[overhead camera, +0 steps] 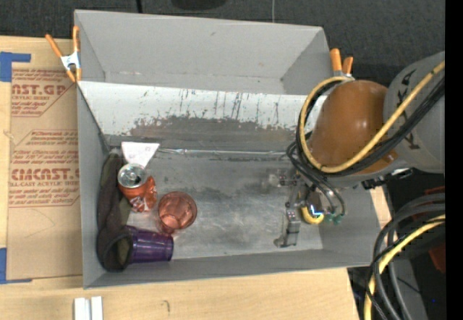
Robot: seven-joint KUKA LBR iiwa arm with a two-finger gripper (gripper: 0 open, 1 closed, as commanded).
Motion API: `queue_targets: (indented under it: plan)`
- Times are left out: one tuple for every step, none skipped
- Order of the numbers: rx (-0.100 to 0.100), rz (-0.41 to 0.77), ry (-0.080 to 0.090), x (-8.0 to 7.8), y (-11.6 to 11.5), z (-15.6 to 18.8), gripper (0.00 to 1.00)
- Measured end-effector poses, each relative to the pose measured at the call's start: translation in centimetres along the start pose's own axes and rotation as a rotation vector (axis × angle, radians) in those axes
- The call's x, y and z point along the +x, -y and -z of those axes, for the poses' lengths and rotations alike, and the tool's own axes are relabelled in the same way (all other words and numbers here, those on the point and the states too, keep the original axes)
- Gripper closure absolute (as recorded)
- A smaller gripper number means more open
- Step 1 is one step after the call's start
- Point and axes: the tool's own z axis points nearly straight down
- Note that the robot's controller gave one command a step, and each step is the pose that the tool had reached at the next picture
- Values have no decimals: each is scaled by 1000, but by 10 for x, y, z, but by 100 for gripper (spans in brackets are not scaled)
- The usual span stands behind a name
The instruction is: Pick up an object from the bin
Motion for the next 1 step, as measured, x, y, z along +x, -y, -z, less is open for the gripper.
queue_targets:
  plan:
    - [0, 1, 8, -2, 0, 4, 0]
